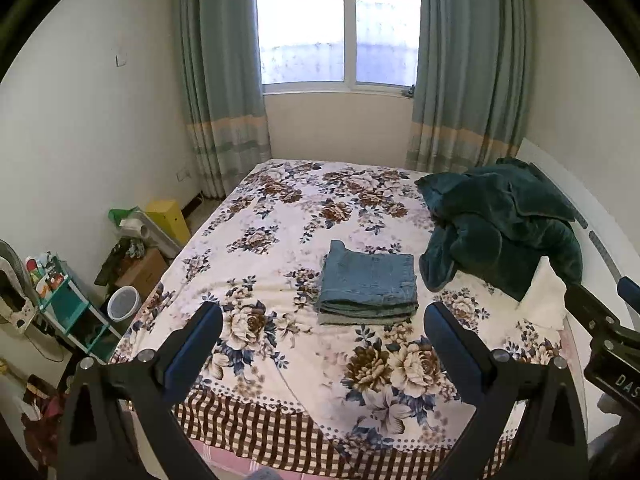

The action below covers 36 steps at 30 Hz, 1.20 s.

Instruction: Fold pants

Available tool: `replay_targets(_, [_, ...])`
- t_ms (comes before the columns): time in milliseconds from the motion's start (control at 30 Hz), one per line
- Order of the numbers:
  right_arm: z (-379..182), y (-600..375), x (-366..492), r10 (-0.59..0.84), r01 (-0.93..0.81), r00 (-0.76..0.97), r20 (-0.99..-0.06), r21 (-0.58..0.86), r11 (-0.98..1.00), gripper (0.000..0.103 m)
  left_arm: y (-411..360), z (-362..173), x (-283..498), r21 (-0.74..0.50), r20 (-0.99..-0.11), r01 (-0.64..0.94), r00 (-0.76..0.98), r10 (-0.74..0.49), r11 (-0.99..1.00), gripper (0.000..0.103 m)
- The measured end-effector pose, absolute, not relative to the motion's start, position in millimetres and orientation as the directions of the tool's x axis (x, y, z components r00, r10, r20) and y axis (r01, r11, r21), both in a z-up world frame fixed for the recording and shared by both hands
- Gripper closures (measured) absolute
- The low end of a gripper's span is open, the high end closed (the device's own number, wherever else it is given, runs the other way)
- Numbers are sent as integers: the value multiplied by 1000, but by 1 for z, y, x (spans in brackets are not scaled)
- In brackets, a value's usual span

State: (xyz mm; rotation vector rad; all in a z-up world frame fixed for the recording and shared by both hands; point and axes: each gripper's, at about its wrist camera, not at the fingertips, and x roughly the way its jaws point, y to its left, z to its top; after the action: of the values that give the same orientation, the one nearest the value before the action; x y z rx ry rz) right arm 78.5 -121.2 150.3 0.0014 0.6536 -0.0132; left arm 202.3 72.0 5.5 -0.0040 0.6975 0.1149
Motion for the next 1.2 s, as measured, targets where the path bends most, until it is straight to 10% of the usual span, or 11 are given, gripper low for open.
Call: replay_targets(1200, [141, -121, 90, 34, -18, 767, -640, 32, 999, 0, 82, 6, 192, 33, -662, -118, 742, 110, 992, 0])
